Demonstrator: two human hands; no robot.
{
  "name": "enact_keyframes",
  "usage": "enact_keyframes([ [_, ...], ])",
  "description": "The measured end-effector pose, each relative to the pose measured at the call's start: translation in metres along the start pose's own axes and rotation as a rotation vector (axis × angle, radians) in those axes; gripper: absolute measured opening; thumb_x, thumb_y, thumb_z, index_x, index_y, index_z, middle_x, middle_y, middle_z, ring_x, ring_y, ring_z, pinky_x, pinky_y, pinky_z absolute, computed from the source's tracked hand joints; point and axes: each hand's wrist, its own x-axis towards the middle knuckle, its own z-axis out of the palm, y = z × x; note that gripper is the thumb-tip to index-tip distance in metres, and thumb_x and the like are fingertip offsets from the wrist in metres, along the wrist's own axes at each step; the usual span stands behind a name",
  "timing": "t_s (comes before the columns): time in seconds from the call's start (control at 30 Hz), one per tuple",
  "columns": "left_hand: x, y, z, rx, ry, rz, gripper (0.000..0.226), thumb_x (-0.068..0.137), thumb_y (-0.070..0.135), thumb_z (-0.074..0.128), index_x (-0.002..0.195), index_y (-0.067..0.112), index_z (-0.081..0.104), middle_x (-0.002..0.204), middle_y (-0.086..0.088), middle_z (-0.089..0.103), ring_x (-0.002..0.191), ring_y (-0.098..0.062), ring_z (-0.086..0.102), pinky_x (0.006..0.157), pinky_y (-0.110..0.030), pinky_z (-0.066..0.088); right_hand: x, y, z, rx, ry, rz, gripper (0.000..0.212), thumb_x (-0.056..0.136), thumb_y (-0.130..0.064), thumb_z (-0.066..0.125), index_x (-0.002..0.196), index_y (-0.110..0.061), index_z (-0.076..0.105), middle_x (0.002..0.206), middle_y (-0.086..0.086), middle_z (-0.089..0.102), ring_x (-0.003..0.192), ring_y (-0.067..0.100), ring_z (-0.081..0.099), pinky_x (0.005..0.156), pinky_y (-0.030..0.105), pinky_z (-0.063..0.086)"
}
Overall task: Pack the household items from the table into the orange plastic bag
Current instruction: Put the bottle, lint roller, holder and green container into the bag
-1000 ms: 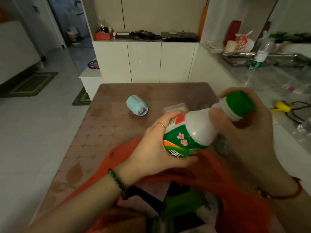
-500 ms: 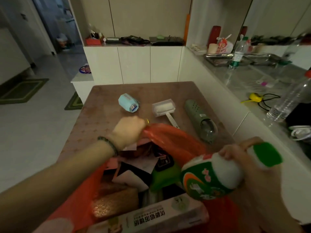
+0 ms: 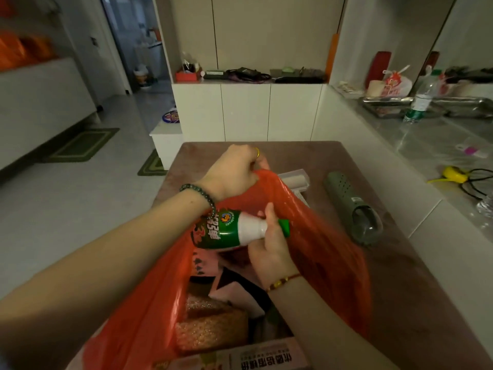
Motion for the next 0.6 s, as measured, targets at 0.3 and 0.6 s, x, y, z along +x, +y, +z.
enact_keyframes([
  [0.3, -0.041, -0.019, 0.012, -0.119, -0.122, -0.056, 0.024, 0.078, 0.017, 0.069, 0.102, 0.015, 0.067, 0.068, 0.019, 0.052, 0.058, 0.003, 0.051, 0.061, -0.013, 0.044, 0.030, -0.054, -0.034, -0.616, -0.118, 0.079, 0.031, 0.094, -0.006, 0.044, 0.123, 0.001, 0.050, 0.126, 0.013, 0.053, 0.122, 0.023, 0.049, 0.093, 0.029, 0.043],
  [0.6, -0.202, -0.106, 0.011, 0.134, -0.373, -0.492, 0.101, 0.062, 0.048, 0.076, 0.144, 0.025, 0.021, 0.131, -0.002, 0.034, 0.118, -0.023, 0.044, 0.097, -0.030, 0.041, -0.047, -0.140, -0.138, -2.309, -0.498, -0.665, 0.051, 0.069, -0.057, 0.061, 0.115, -0.044, 0.045, 0.104, -0.025, 0.058, 0.095, -0.005, 0.059, 0.090, 0.021, 0.043],
])
